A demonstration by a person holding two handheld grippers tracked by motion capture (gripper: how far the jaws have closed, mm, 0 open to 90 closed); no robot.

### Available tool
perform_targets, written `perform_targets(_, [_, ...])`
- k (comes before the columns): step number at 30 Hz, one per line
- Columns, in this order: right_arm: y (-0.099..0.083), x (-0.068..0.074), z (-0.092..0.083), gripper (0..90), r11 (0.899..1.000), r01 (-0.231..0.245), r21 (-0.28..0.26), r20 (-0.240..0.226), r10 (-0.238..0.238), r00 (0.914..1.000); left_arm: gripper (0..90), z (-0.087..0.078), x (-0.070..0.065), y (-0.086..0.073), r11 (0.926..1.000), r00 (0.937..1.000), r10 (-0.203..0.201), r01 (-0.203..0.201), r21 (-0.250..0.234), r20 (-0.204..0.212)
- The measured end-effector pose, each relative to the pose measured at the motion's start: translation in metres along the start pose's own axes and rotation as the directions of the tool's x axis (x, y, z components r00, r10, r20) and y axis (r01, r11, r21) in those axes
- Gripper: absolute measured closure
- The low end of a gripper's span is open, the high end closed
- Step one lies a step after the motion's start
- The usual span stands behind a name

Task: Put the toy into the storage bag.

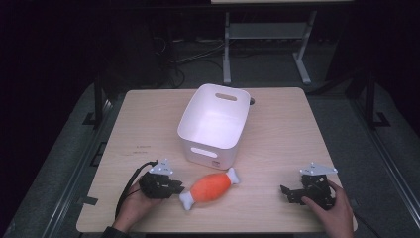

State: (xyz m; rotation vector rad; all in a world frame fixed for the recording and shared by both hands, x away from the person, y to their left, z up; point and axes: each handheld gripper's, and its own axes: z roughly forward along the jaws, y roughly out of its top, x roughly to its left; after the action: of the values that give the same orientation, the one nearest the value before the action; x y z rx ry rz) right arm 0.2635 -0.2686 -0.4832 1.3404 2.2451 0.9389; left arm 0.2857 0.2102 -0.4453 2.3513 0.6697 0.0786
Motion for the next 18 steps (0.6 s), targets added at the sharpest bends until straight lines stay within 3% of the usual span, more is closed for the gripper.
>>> perform_targets(10, [0.000, 0.000, 0.000, 0.5, 1.000, 0.000, 0.000, 0.000, 0.000, 1.0000, 42.5, -0.007, 0.002, 0.003, 0.9994, 0.9983, -0.032, 0.031, -0.016, -0.049])
perform_targets(15, [0.000, 0.000, 0.000, 0.5, 1.000, 0.000, 0.000, 0.000, 0.000, 1.0000, 30.7, -0.011, 0.001, 0.008, 0.9991, 0.9988, -0.033, 0.032, -0.027, -0.037])
perform_targets(18, [0.000, 0.000, 0.000, 0.5, 1.000, 0.000, 0.000, 0.000, 0.000, 1.0000, 22.9, -0.014, -0.003, 0.012, 0.9997, 0.9995, -0.011, 0.010, -0.022, -0.031])
